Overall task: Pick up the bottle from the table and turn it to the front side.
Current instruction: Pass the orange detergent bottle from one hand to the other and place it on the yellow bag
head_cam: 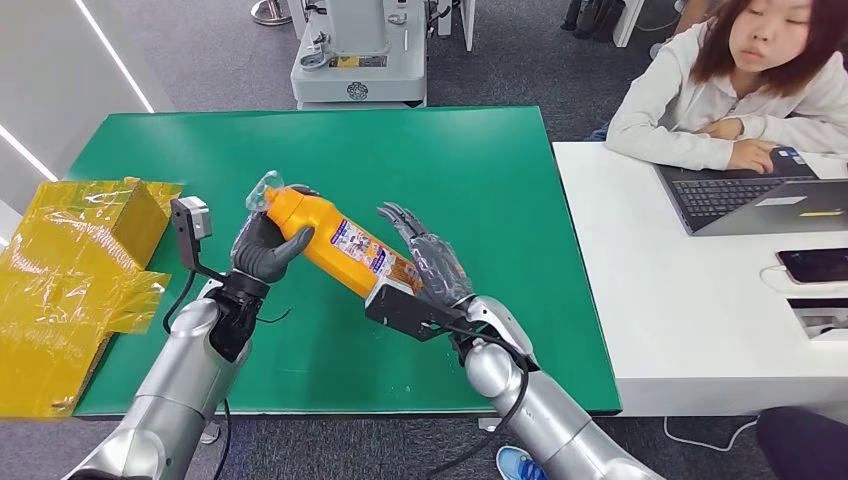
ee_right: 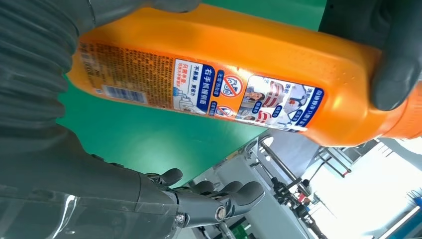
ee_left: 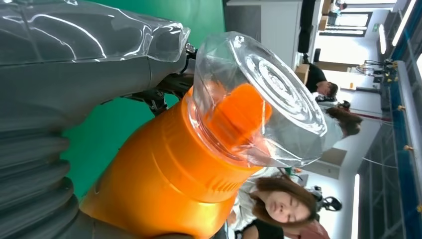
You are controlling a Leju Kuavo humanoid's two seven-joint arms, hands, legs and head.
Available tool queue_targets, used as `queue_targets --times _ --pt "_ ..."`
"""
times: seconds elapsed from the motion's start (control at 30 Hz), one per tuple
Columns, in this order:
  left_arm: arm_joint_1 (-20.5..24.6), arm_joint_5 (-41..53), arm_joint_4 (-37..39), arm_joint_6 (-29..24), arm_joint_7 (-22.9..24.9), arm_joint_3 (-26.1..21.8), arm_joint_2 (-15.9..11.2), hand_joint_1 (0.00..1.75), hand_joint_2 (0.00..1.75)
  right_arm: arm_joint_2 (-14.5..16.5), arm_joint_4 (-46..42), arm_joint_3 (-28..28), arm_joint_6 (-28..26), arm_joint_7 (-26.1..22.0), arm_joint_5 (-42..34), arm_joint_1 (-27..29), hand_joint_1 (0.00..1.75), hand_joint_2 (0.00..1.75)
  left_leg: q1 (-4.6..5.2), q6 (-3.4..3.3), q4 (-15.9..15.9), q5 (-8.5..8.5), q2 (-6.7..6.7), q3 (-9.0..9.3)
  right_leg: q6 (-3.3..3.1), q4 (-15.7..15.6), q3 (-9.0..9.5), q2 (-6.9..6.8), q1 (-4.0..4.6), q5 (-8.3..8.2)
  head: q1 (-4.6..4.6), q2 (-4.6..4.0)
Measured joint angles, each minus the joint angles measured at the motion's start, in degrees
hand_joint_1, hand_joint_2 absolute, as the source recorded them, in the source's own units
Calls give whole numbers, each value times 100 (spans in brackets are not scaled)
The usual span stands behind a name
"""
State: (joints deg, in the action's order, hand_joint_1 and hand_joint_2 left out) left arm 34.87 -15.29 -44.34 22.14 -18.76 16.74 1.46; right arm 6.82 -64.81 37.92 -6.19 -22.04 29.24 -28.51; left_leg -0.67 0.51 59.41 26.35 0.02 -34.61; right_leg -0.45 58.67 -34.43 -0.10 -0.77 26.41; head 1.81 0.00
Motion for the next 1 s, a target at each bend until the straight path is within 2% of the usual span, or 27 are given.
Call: queue_targets --times 0.23,0.43,0.77,1.0 --pt "187 619 193 -457 -265 0 -45 175 175 -2 -144 0 4 -25 19 110 0 175 0 0 0 0 0 0 0 0 0 0 0 0 0 0" --pt "239 1647 171 -1118 -579 8 -148 175 175 -42 -308 0 16 -67 34 188 0 175 0 0 0 0 2 0 0 0 -1 2 0 0 0 0" --pt "324 3808 -477 -2636 -951 37 -470 175 175 -210 -737 0 37 -105 -1 316 0 175 0 0 0 0 2 0 0 0 -2 3 0 0 1 0" --pt "392 4551 -785 -3330 -1110 99 -618 175 175 -312 -866 0 21 -159 -92 343 0 175 0 0 0 0 2 0 0 0 -1 2 0 0 0 0"
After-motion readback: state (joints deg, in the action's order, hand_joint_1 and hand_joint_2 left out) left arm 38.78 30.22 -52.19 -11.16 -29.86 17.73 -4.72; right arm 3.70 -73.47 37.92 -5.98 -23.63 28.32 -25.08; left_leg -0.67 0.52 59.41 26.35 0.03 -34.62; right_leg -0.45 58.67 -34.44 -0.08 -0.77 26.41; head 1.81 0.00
